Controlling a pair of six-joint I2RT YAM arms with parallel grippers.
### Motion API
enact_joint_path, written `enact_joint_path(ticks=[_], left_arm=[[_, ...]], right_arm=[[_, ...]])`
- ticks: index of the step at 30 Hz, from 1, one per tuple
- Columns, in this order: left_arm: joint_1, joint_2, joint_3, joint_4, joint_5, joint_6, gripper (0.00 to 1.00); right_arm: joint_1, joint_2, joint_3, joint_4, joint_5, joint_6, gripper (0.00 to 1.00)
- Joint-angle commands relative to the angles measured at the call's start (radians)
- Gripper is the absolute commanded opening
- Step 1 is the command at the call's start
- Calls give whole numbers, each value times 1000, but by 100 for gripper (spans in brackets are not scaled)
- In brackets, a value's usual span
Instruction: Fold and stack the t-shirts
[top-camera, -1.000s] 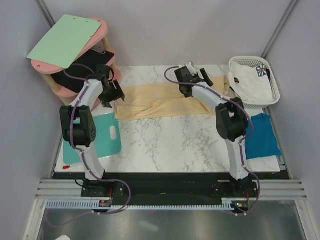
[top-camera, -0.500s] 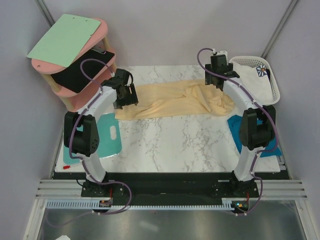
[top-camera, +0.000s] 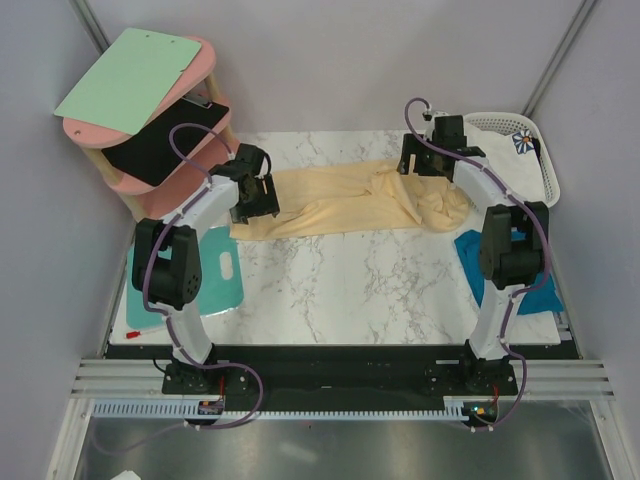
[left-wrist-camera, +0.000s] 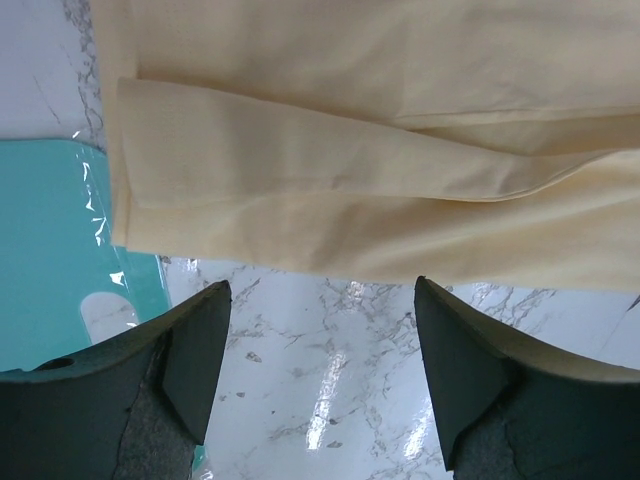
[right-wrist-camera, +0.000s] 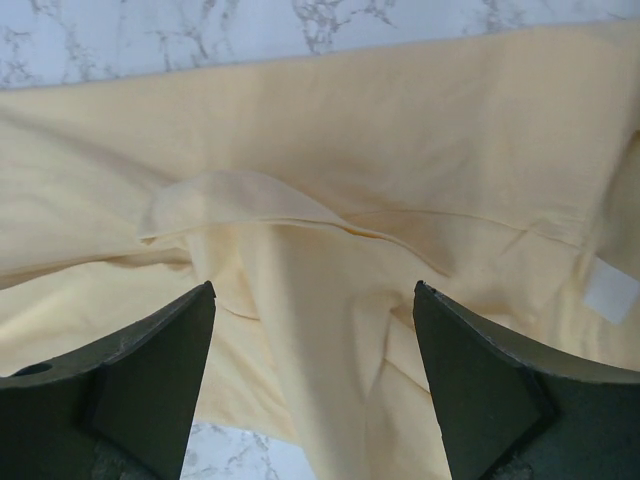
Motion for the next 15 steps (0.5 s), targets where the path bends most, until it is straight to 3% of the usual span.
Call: enact_joint_path(ticks=[1,15], left_arm=[[-7,16,-30,30,-21,20,80],[-7,28,-61,36,-28,26,80]], right_arm=[[-41,49,34,75,-228,101,87],[-89,163,110,118,-299,119,87]])
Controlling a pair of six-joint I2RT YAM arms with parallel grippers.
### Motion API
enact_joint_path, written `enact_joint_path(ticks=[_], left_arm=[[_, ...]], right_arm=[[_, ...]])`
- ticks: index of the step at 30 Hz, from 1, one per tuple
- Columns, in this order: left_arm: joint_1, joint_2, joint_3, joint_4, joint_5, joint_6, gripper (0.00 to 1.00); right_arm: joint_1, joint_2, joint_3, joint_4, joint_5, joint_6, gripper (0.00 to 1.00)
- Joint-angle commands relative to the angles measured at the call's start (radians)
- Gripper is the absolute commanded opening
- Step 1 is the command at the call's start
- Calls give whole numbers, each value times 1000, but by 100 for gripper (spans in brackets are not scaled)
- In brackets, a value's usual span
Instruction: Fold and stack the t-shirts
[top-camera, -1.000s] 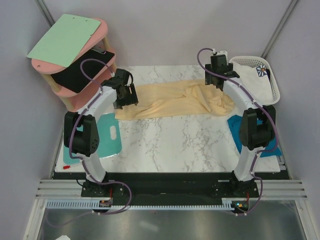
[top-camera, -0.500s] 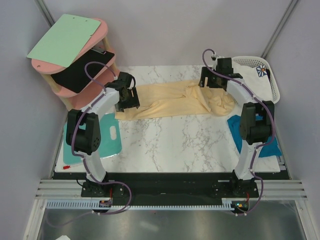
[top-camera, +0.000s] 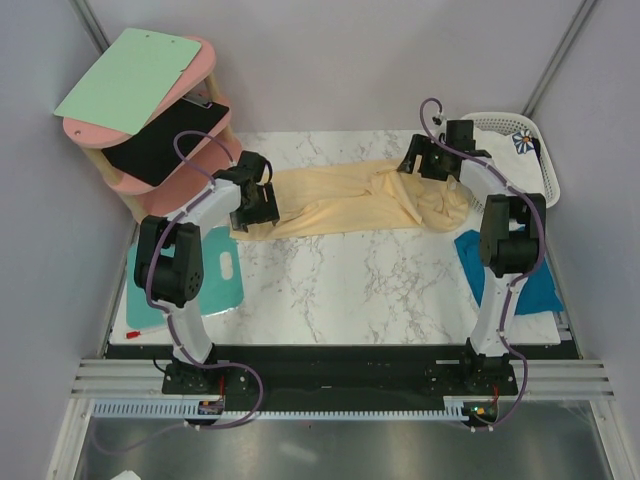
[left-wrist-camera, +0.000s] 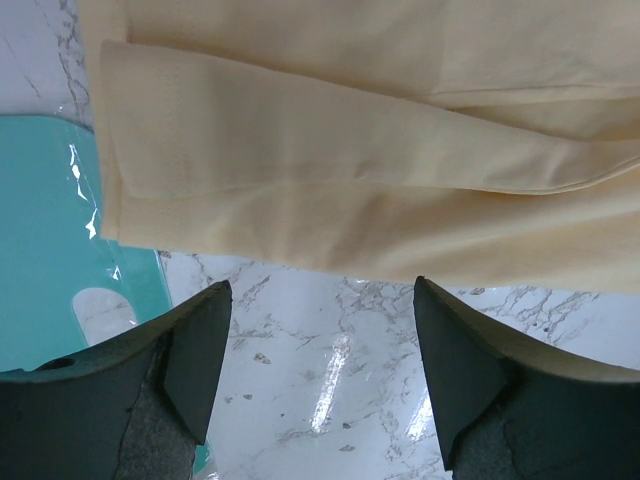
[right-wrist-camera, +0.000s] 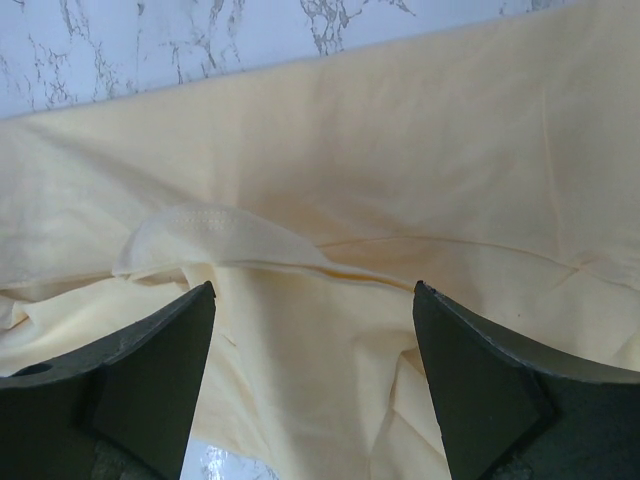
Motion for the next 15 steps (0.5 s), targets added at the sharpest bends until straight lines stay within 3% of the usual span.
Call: enact_joint_path(ticks=[1,7,10,14,15], left_arm=[[-8,7,-6,20,-29,27,80],[-7,10,-6,18,-32,28,79],[-7,13,-4,18,-33,27,79],[-8,16,-7,18,-32,25,79],[-7,17,-9,18,-33,25,79]], right_arm=[[-8,69,89,45,-50,9,87],[-18,122,137,50,-69,25,81],[-21,126,133,68,-85,35,70],[-21,122,125,105,-106,54,46],[-21,119,116,111,-109,57,45]])
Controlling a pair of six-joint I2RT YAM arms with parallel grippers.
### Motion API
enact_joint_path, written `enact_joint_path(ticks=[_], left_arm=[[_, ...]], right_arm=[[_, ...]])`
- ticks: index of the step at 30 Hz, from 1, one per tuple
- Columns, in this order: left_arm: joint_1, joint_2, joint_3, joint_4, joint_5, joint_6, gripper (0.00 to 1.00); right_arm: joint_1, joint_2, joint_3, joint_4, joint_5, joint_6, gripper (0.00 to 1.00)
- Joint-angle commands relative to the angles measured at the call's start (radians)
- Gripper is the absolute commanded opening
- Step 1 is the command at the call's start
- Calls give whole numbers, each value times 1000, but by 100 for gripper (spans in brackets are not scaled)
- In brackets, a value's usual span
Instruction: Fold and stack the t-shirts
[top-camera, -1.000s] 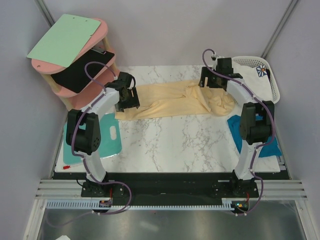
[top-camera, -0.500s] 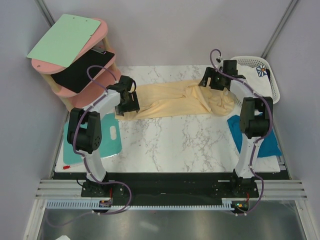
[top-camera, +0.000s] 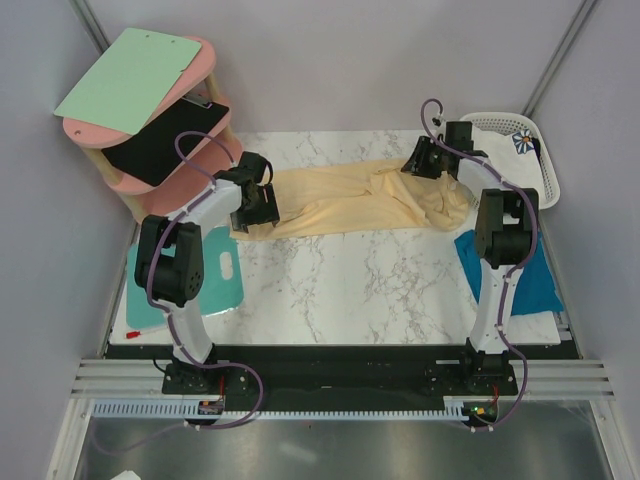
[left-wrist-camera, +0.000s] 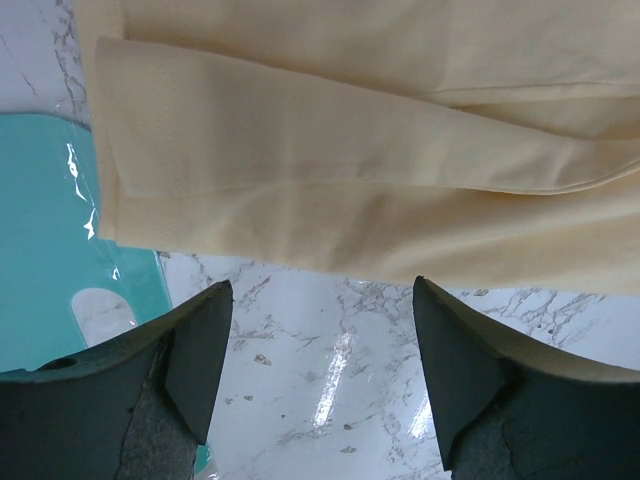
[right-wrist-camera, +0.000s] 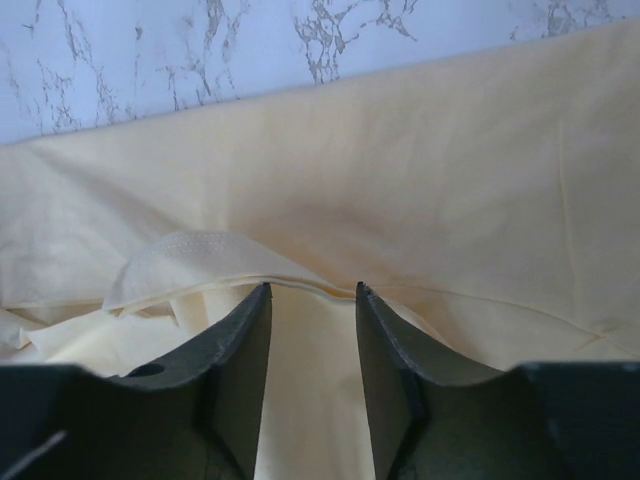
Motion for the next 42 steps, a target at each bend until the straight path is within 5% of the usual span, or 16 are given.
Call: enact_joint_path(ticks=[1,9,12,14,23,32,38,40,42], left_arm=[[-5,12,-6,18,-31,25,79],[-7,21,-9,19,-34,22,78],[-5,20,-15,19,-36,22,78],[-7,15,-17,19,-39,23,78],[-5,24,-18,19,-45,23,78],[-7,35,-10,19,-51,20,77],[-7,46,3,18,-44,17,77],[-5,47,5,19,-43,17,77],[-7,46,6,18,-39,17,78]], right_arm=[[-4,-16,16,86,-44,27,45],[-5,-41,-29,132,-67,29,38],[-5,-10,-12,129,-102,43,25],[-5,0,-9,128,-104,50,0],[-4,-68,-64,122,-47,38,0],[-4,-340,-223,102,57,21,0],[-5,-302,-127,14,113,-12,0],[-5,-273,-108,-4,88,-11,16],[-4,-243,-117,6,62,-6,49]])
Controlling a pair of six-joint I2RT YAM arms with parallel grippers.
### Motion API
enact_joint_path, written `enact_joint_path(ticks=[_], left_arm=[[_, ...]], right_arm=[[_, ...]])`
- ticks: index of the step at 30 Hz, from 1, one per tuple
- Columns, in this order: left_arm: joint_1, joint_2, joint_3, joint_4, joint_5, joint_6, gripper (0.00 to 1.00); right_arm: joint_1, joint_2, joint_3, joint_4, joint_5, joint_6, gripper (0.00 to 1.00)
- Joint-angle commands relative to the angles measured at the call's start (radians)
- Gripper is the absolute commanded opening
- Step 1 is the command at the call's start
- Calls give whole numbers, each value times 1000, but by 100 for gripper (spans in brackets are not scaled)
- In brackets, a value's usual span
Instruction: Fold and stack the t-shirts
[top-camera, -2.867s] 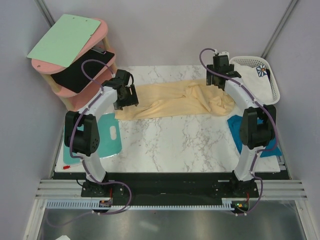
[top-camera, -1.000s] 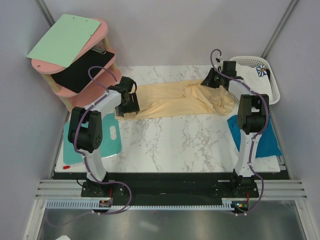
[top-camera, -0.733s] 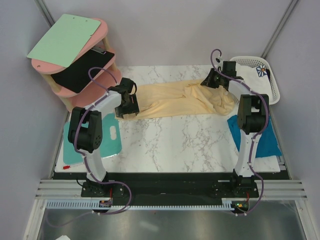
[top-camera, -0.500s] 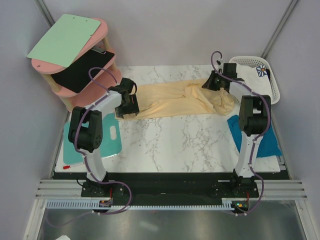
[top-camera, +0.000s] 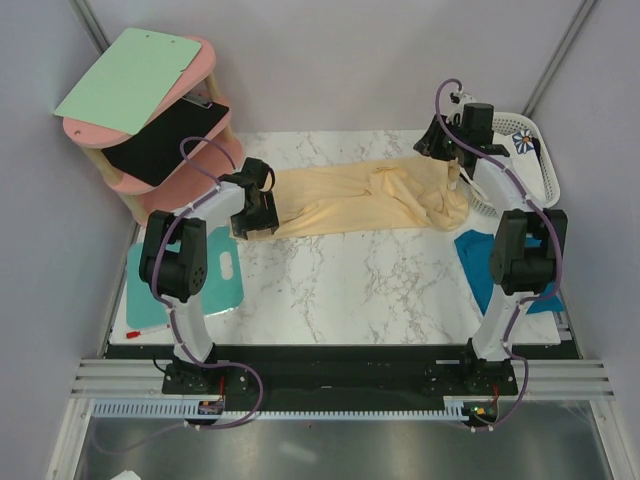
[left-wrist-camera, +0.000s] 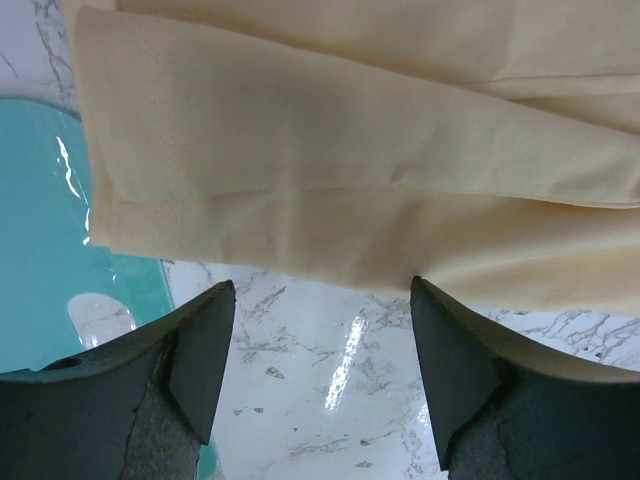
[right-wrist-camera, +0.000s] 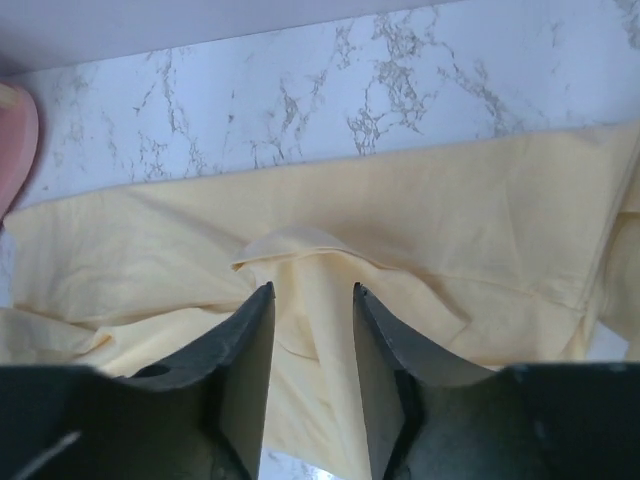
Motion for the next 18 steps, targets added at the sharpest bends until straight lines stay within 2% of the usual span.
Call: enact_joint_path(ticks=[1,3,8,11,12,18], left_arm=[[-5,4,27,15,-15,19,79],[-5,1,26,17,-17,22,79],[-5,-4,24,15,-21,28,80],[-5,-4,27,15,-21,31,80],[-5,-4,27,15,-23,31,80],[-5,-8,13,15,-38,31,80]], right_arm=[[-2,80,7,-29,-33,-12,55],[-2,108,5,-15,-75,-6,66],[-2,127,-10,-20,-63,11,67],[-29,110,-27,-41,-26,21,63],[-32,104,-33,-56,-29,24,56],[-40,-1,-176,-78,-78,32,49]])
